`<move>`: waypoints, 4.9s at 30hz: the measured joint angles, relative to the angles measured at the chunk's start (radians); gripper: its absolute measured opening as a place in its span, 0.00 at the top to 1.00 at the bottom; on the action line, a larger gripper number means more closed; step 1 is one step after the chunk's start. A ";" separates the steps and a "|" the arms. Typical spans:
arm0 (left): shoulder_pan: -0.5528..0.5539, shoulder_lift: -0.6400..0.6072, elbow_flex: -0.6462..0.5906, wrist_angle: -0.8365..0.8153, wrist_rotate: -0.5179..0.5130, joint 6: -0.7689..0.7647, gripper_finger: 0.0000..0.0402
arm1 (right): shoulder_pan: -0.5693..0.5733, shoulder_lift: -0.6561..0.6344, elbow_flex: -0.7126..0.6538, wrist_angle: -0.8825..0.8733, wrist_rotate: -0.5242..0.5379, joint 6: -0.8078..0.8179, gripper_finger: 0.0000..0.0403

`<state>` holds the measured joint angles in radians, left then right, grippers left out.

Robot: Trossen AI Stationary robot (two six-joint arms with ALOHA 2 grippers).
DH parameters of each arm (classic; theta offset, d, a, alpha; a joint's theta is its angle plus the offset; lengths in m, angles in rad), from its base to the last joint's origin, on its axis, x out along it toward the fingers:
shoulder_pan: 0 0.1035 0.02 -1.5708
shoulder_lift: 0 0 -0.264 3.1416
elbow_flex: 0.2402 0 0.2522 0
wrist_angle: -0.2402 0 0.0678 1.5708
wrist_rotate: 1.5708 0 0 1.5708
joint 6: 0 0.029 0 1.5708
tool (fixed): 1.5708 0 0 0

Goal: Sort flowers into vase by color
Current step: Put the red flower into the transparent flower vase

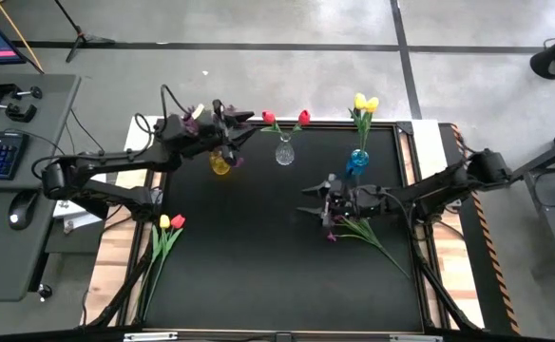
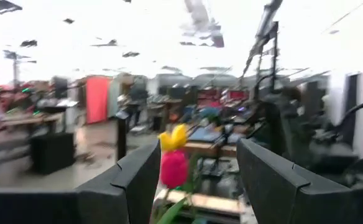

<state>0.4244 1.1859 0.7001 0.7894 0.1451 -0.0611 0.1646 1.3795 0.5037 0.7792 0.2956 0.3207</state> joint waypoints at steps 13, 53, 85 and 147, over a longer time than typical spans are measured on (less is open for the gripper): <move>0.000 -0.086 0.049 0.000 0.057 -0.008 0.50 | 0.000 0.205 0.000 0.282 -0.058 -0.033 0.29; -1.306 0.076 0.050 -1.818 -0.271 -1.695 0.50 | 0.000 0.162 0.001 0.181 -0.102 -0.078 0.29; -1.330 0.389 0.053 -1.820 -0.008 -1.823 0.51 | 0.000 0.162 0.000 0.112 -0.098 -0.073 0.29; -0.613 0.355 0.012 0.322 -0.432 0.405 1.00 | 0.033 -0.162 0.000 0.155 -0.218 -0.239 0.29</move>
<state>-0.1890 1.5406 0.7125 1.1112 -0.2873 0.3441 0.1979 1.2179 0.5037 0.9343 0.0776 0.0818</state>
